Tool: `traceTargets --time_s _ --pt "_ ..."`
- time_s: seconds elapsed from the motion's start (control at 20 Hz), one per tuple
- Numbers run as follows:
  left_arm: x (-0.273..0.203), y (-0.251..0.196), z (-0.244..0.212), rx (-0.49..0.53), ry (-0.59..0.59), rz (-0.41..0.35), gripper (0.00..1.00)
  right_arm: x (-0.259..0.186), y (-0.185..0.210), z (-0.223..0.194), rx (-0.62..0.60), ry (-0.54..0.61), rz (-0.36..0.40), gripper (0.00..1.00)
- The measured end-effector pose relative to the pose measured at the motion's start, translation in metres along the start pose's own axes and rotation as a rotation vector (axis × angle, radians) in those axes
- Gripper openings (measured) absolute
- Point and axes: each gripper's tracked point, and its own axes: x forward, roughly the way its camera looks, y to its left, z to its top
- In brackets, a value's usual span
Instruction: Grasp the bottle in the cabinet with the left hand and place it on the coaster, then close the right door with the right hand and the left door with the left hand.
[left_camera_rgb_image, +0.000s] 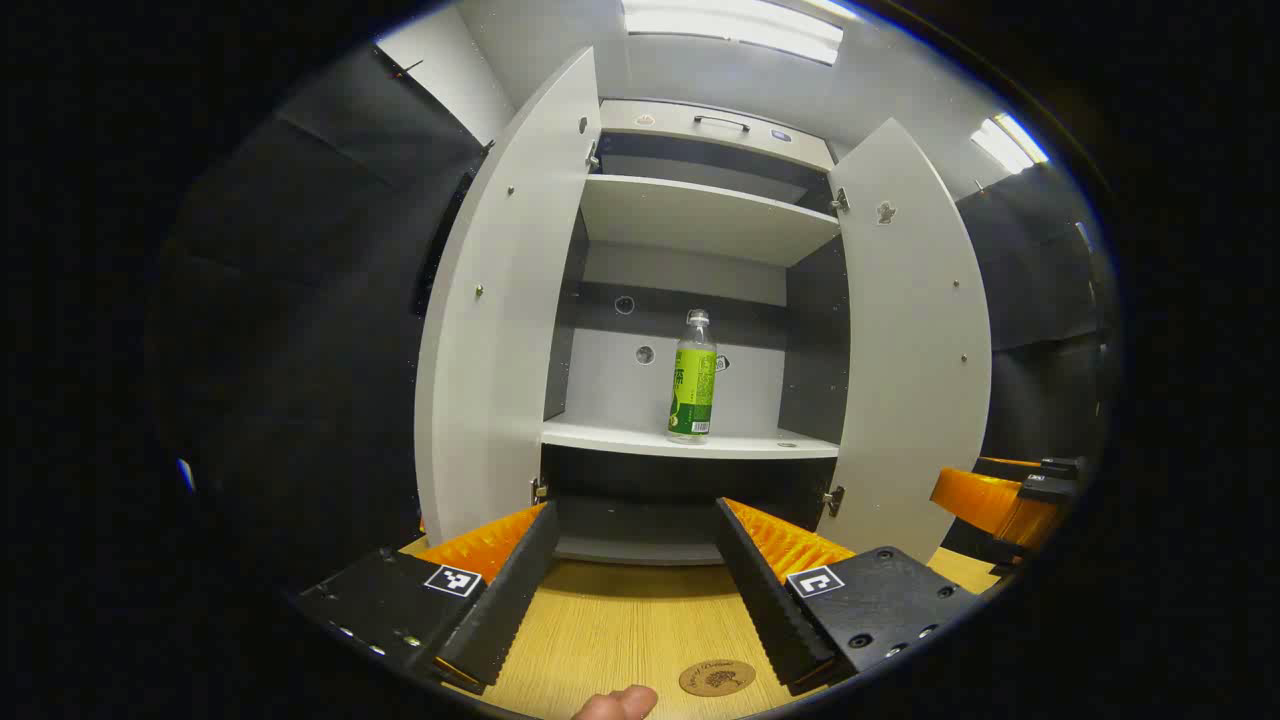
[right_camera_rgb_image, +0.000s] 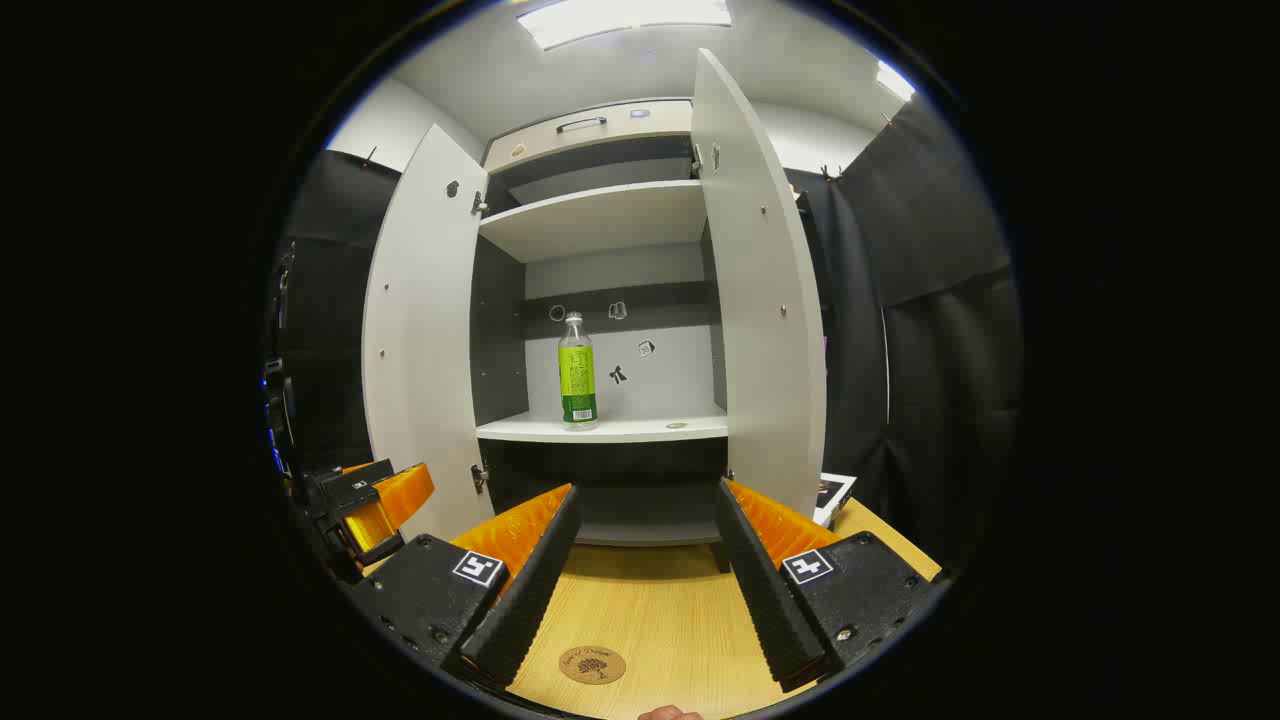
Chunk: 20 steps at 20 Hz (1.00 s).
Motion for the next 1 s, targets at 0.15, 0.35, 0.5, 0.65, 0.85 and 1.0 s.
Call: traceTargets --time_s 0.15,0.35,0.5,0.65,0.85,1.0 --pt "0.001 -0.001 -0.001 0.001 0.002 -0.007 0.95 0.000 0.000 -0.002 0.000 0.006 -0.003 0.83" --pt "0.002 -0.002 -0.002 0.004 0.006 -0.008 0.95 0.000 0.000 -0.002 -0.004 0.007 -0.004 0.83" --pt "0.002 -0.001 -0.002 0.001 0.007 -0.006 0.95 0.001 0.001 -0.001 -0.004 -0.001 0.000 0.83" --pt "0.002 0.000 0.000 0.002 0.004 -0.003 0.95 0.002 0.003 -0.001 -0.004 -0.002 0.006 0.83" --pt "0.003 0.003 0.000 0.004 0.009 0.013 0.95 0.001 0.004 -0.002 0.001 0.004 0.011 0.83" --pt "0.015 -0.006 0.004 -0.015 0.013 -0.025 0.95 0.002 0.005 -0.001 -0.011 0.009 0.017 0.83"
